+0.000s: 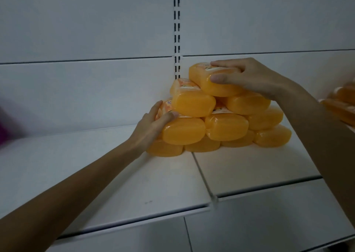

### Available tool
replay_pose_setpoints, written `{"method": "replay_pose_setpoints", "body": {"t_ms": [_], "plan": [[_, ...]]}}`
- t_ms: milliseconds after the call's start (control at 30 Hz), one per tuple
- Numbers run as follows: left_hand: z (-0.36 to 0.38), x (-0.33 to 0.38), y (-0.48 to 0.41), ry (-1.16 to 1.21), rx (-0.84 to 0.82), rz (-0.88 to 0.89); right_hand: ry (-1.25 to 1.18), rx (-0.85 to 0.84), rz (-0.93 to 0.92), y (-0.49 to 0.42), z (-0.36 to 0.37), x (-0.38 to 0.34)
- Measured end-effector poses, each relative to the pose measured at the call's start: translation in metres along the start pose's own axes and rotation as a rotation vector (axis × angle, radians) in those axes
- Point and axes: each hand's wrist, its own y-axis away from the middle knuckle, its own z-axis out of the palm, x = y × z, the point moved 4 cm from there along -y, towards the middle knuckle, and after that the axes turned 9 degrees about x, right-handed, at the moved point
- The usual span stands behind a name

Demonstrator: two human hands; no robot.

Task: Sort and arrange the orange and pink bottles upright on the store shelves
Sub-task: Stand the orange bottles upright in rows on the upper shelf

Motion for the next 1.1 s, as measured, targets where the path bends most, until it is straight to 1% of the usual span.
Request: {"method": "replay_pose_setpoints", "body": {"t_ms": [267, 400, 467, 567, 667, 733, 800, 833, 900, 933, 967, 1000, 1033, 1067, 1100], "plan": [[0.067, 0.025, -0.004, -0.009, 0.033, 0.005, -0.018, 0.0, 0.008, -0.003, -0.05, 0.051], [0.08, 0.027, -0.006, -0.013, 0.117, 0.026, -0.095, 0.06, -0.023, -0.002, -0.061, 0.068], [0.079, 0.024, -0.004, -0.092, 0.193, 0.046, -0.117, 0.115, -0.057, 0.0, -0.063, 0.072], [0.07, 0.033, 0.0, -0.245, 0.347, 0.157, -0.154, 0.198, -0.101, 0.004, -0.066, 0.07], [0.059, 0.059, 0.007, -0.247, 0.46, 0.346, -0.217, 0.235, -0.143, 0.009, -0.067, 0.056], [0.054, 0.078, 0.012, -0.144, 0.471, 0.424, -0.247, 0.242, -0.196, 0.014, -0.064, 0.04], [0.05, 0.097, 0.014, 0.098, 0.401, 0.361, -0.226, 0.239, -0.262, 0.022, -0.057, 0.021], [0.049, 0.106, 0.015, 0.258, 0.311, 0.29, -0.198, 0.234, -0.305, 0.026, -0.051, 0.01], [0.048, 0.117, 0.016, 0.547, 0.062, 0.141, -0.123, 0.212, -0.42, 0.033, -0.033, -0.012], [0.044, 0.119, 0.019, 0.652, -0.01, 0.104, -0.092, 0.187, -0.471, 0.035, -0.022, -0.023], [0.038, 0.117, 0.021, 0.728, -0.037, 0.082, -0.091, 0.136, -0.496, 0.037, -0.011, -0.032], [0.029, 0.113, 0.023, 0.752, -0.02, 0.08, -0.138, 0.054, -0.486, 0.038, 0.0, -0.041], [0.019, 0.104, 0.023, 0.739, 0.034, 0.082, -0.223, -0.038, -0.445, 0.038, 0.009, -0.049], [0.008, 0.093, 0.022, 0.695, 0.092, 0.088, -0.312, -0.103, -0.388, 0.036, 0.016, -0.056], [-0.003, 0.082, 0.023, 0.643, 0.133, 0.096, -0.371, -0.126, -0.334, 0.032, 0.021, -0.061]]}}
